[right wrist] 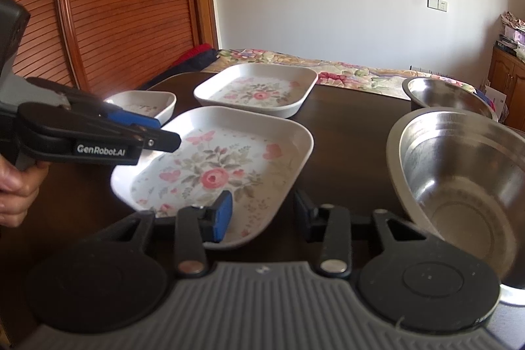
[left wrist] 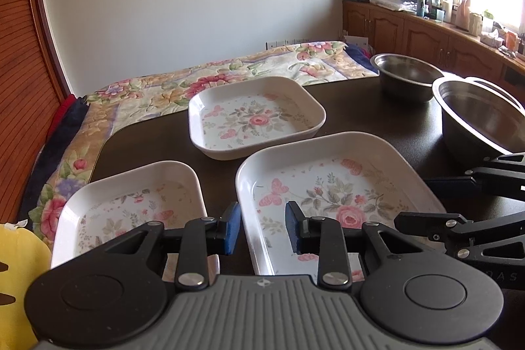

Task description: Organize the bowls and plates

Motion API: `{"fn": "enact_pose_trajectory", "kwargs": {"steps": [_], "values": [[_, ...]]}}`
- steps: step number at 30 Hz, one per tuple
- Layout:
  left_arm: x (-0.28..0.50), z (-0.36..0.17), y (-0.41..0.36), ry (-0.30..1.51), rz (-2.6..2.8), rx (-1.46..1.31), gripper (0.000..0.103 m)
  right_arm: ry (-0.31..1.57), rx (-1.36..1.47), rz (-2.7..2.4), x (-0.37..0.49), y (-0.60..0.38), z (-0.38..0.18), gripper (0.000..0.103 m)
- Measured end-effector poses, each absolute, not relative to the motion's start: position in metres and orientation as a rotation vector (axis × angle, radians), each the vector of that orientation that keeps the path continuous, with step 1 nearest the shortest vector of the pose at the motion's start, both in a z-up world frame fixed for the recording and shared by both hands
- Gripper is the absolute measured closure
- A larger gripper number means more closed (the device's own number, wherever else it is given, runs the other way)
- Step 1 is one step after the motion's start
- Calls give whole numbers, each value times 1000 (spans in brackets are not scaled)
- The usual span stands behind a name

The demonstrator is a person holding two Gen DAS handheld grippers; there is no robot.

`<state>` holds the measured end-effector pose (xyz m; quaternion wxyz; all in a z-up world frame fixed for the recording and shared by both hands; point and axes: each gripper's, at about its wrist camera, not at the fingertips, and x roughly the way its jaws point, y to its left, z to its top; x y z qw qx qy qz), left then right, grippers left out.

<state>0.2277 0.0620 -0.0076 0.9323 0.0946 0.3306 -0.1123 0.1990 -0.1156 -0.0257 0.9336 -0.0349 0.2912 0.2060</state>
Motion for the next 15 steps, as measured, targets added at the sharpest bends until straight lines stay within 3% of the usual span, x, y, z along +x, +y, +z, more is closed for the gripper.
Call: {"fn": "enact_pose_trajectory", "kwargs": {"steps": [7, 15], "values": [[228, -11, 60, 690, -228, 205, 71, 603, -63, 429, 201, -116, -27, 63], [224, -12, 62, 682, -210, 207, 87, 604, -36, 403, 204, -120, -27, 72]]}}
